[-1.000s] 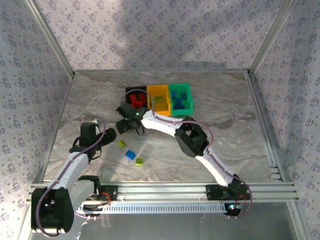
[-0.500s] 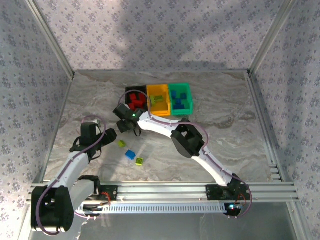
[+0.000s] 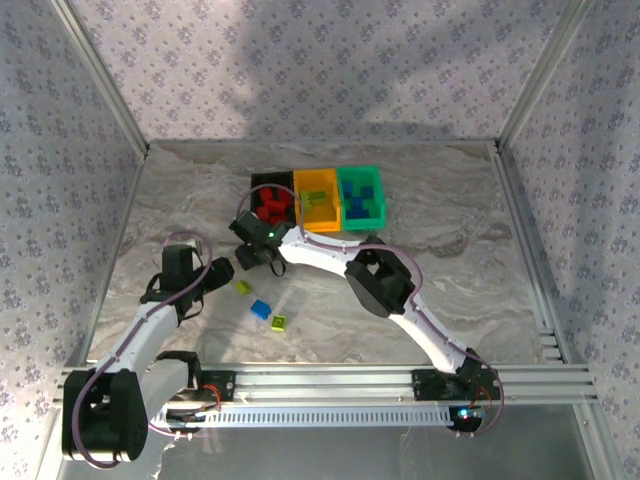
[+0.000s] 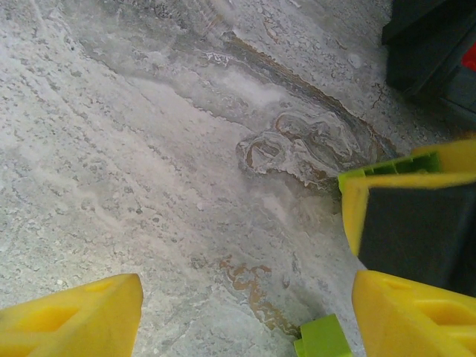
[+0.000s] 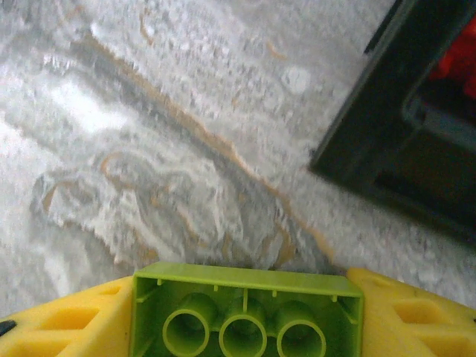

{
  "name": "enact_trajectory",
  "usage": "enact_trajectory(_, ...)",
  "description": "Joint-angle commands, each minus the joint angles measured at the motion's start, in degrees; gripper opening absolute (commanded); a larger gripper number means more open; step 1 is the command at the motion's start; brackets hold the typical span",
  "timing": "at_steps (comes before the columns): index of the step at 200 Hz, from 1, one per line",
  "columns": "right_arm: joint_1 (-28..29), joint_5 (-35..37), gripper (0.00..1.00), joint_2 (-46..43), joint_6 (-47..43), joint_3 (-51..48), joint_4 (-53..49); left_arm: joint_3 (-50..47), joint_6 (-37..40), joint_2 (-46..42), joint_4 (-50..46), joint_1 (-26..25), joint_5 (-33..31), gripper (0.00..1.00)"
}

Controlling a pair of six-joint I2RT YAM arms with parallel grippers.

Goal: Sort the legos into containers by color
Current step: Pick up the lego from the center of the table, then place the lego in the container.

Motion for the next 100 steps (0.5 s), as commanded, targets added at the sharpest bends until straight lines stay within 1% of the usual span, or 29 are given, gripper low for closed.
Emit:
enact_trajectory(1,0.88,0.49,0.56,-7.28,-2.24,-4.23,3.01,-0.08,-0.14,-0.09,0.71,0.21,0.81,0.74)
enact_trajectory(16,0.78,2.43,0.5,-10.74,-2.77,-6.89,3.68,-0.08,-0.22,-0.09,0.79,0.23,0.67,0.74)
enact_trajectory(24,0.62,3.61,0.49,-12.25,-2.88,-8.11,3.73,-0.08,-0.18,0.03,0.89,0.28,0.62,0.74)
enact_trajectory(68,-1.41,7.62,0.5,-21.06,-5.08,-12.88,4.53,0.04,-0.1,0.6,1.07,0.2,0.91,0.74)
enact_trajectory(100,-5.68,8.41,0.51,-24.11,-6.44,-13.26,3.56,0.04,-0.1,0.8,1.24,0.23,1.11,0.74)
